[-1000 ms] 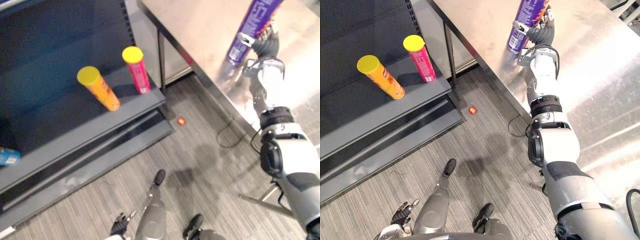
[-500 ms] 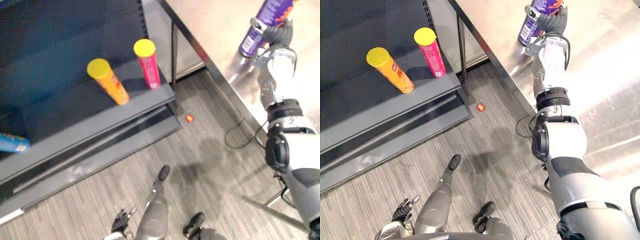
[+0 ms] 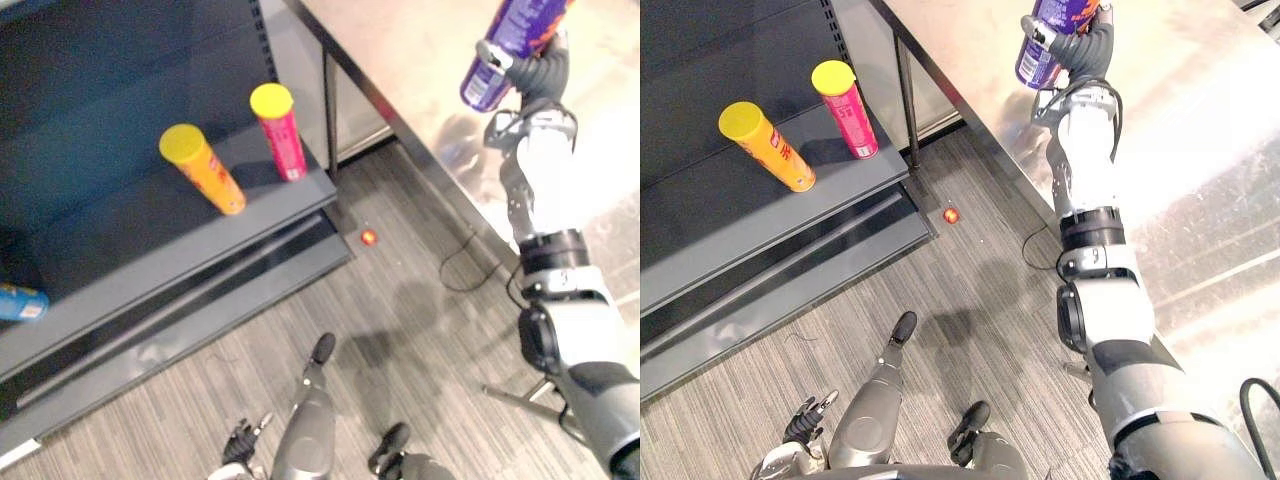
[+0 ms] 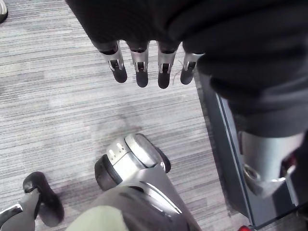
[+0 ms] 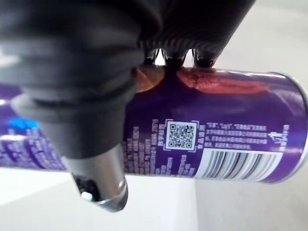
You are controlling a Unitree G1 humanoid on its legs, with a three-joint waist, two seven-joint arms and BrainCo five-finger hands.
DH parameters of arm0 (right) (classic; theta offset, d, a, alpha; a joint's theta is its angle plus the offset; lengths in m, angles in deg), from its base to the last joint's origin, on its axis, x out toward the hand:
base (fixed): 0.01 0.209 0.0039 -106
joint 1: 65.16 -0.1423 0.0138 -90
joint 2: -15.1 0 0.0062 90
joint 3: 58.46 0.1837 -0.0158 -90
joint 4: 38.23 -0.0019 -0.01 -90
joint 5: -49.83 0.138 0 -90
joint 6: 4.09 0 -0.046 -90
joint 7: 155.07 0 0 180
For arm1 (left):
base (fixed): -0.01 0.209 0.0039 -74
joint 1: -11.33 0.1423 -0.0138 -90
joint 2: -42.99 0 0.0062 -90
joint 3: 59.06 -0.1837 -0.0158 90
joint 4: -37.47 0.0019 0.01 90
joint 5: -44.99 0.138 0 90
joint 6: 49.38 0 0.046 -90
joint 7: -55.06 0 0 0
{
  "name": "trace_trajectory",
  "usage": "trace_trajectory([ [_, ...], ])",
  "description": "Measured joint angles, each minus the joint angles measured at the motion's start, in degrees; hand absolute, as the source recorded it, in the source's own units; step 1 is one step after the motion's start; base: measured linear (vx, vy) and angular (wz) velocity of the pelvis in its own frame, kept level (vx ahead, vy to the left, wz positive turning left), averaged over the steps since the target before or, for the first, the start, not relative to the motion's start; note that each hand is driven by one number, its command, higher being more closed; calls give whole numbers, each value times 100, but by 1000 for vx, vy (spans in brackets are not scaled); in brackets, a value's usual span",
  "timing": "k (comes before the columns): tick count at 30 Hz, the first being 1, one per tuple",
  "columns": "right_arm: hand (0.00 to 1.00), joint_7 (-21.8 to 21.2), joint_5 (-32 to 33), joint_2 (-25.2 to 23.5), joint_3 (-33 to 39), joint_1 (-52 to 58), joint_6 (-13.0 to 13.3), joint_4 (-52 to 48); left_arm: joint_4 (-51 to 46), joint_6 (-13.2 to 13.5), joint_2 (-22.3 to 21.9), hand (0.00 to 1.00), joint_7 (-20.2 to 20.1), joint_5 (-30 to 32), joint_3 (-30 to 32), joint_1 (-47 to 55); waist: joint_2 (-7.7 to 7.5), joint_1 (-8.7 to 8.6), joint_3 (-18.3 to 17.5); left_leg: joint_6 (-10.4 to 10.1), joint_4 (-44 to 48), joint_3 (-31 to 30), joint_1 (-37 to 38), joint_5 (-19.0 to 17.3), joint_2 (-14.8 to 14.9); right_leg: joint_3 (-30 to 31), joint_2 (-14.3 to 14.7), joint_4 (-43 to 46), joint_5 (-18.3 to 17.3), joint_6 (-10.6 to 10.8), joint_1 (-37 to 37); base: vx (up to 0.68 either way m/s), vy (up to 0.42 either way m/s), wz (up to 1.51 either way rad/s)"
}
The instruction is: Put the gum and the chips on the shelf.
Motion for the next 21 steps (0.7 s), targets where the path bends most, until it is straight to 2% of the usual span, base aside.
trace_trajectory([
  [5,100,-380,-3,-124,-257,1168,213,-1449,14,-101,-37,0,-39,265,177,75,-33,-233,-132,2,-112,162,168,5,37,151,-13,-4,10,12,24,-4,12,-17],
  [7,100,-563,-1,-317,-278,1886,277,-2023,55,-113,-39,0,-48,450,200,167,-34,-329,-359,3,-179,272,268,5,34,238,-39,-52,24,33,55,36,4,-20],
  [11,100,-805,17,-418,-378,2909,366,-2721,73,-117,-47,0,-99,683,307,329,-49,-563,-671,3,-244,392,468,5,38,327,-41,-222,81,70,210,29,-3,-17],
  [15,100,-1057,218,-428,-381,3830,401,-3451,181,-122,-49,0,-149,948,359,384,-27,-658,-920,2,-252,641,711,4,76,592,12,-349,168,56,341,-11,-3,-33],
  [18,100,-1267,229,-442,-291,4441,499,-3839,278,-161,-35,0,-214,1025,380,477,4,-863,-1165,-31,-259,692,755,-50,133,631,44,-400,201,46,369,-35,6,-10],
  [21,100,-1324,225,-456,-44,5031,568,-4110,285,-196,-32,0,-226,1135,381,484,23,-879,-1236,-49,-260,805,828,-95,208,783,105,-405,245,39,343,-56,16,-23],
])
